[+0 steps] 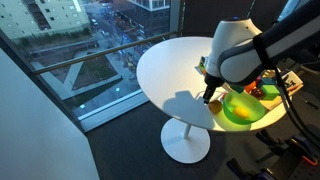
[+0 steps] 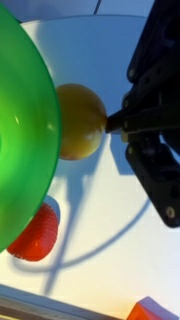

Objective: Pick up the yellow round fruit near the green bowl and place it in the green bowl

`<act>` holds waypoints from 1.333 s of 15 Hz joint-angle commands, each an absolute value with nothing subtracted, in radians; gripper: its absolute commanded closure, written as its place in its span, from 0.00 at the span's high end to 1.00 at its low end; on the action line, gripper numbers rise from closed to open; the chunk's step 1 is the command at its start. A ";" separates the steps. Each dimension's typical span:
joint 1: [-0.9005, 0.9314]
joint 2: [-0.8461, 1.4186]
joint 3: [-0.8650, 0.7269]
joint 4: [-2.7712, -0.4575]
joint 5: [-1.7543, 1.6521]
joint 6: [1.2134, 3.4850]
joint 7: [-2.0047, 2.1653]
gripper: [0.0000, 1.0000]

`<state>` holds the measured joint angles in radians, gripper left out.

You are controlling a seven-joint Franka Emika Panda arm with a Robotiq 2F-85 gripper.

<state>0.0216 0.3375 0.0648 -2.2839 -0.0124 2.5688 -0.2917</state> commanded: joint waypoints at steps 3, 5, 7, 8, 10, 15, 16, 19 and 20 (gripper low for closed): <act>0.010 0.327 0.068 -2.266 -0.028 2.554 -0.287 0.29; 0.009 0.324 0.069 -2.266 -0.027 2.551 -0.291 0.35; 0.008 0.320 0.069 -2.265 -0.027 2.545 -0.295 0.52; 0.008 0.318 0.068 -2.265 -0.030 2.541 -0.296 0.59; 0.008 0.314 0.067 -2.265 -0.037 2.530 -0.301 0.77; 0.011 0.308 0.062 -2.255 -0.060 2.487 -0.305 1.00; 0.012 0.306 0.061 -2.253 -0.064 2.473 -0.305 1.00; 0.014 0.297 0.060 -2.249 -0.077 2.430 -0.306 1.00; 0.013 0.294 0.061 -2.250 -0.077 2.415 -0.308 1.00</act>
<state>0.0210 0.3189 0.0603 -2.2578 -0.0517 2.4725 -0.2935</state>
